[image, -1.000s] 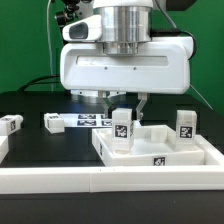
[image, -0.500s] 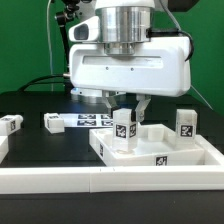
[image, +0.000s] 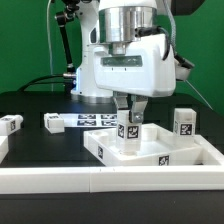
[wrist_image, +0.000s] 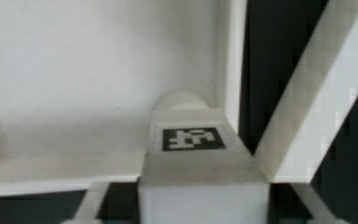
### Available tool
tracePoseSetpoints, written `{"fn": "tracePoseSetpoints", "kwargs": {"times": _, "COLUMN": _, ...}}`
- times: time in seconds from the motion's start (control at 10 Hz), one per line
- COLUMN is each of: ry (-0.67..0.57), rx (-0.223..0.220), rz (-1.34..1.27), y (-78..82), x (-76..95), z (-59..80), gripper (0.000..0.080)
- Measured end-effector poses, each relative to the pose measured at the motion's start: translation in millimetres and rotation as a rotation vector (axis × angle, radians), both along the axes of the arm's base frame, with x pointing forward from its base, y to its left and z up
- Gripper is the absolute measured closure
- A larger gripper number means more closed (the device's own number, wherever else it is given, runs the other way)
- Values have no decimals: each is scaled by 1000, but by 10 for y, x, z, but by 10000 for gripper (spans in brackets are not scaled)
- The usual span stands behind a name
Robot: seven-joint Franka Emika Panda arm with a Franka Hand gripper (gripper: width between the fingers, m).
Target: Assemble square table
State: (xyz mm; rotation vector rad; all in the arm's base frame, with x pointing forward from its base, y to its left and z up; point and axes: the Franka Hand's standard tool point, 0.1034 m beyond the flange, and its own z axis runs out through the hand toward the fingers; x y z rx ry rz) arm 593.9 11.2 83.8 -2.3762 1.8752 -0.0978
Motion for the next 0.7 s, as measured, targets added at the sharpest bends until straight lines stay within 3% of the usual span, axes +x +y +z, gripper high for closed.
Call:
{"fn": "tracePoseSetpoints", "kwargs": {"times": 0.2, "ry": 3, "rx": 39, "rz": -157, "y": 56, "x": 15, "z": 0, "gripper": 506}}
{"fn": "tracePoseSetpoints", "kwargs": {"times": 0.4, "ry": 2, "rx": 47, "rz": -201, "y": 79, "x": 22, "z": 1, "gripper": 506}}
{"fn": "tracePoseSetpoints", "kwargs": {"times": 0.5, "ry": 2, "rx": 46, "rz": -195, "y": 82, "x": 21, "z": 0, "gripper": 427}}
{"fn": "tracePoseSetpoints", "kwargs": {"times": 0.6, "ry": 1, "rx": 45, "rz": -185, "y": 84, "x": 20, "z": -1, "gripper": 291}}
{"fn": "tracePoseSetpoints", "kwargs": {"times": 0.7, "ry": -1, "rx": 35, "rz": -102, "y": 80, "x": 20, "z": 0, "gripper": 291}}
